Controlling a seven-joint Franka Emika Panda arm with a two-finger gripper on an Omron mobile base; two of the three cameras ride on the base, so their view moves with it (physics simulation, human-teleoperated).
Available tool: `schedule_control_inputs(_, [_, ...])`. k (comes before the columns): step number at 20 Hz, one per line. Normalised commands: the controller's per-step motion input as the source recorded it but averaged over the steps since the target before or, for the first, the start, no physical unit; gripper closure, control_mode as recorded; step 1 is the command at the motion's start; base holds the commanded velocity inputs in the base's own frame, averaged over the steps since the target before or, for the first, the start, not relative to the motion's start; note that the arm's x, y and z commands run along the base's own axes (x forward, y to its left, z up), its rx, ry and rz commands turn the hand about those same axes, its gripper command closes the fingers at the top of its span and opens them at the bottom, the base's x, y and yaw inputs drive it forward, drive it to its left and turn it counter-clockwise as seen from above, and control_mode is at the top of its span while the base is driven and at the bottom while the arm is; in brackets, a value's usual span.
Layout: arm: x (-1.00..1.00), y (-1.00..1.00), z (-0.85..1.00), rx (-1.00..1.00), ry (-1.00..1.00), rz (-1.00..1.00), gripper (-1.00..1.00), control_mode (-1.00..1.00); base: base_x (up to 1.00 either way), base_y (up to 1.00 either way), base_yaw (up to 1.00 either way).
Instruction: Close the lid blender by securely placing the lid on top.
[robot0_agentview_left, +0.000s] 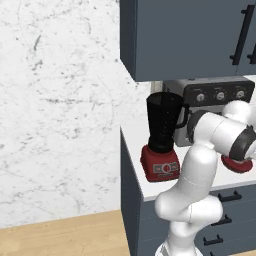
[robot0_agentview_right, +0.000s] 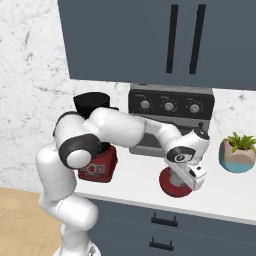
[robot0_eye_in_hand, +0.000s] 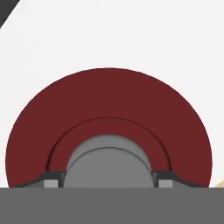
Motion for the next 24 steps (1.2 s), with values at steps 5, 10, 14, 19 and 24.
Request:
schedule_control_inputs(5, [-0.65, 0.0, 1.0, 0.14, -0.69, 0.0, 1.0, -1.0, 0.0, 0.0, 0.0])
schedule_control_inputs(10, [-0.55, 0.03, 1.0, 0.09, -0.58, -0.01, 1.0, -1.0, 0.0, 0.0, 0.0])
schedule_control_inputs(14, [-0.14, 0.36, 1.0, 0.01, -0.38, -0.03, 1.0, -1.0, 0.0, 0.0, 0.0])
schedule_control_inputs(19, [0.0, 0.68, 1.0, 0.0, -0.18, 0.0, 1.0, -1.0, 0.0, 0.0, 0.0])
schedule_control_inputs(24, [0.0, 0.95, 1.0, 0.0, -0.01, 0.0, 1.0, -1.0, 0.0, 0.0, 0.0])
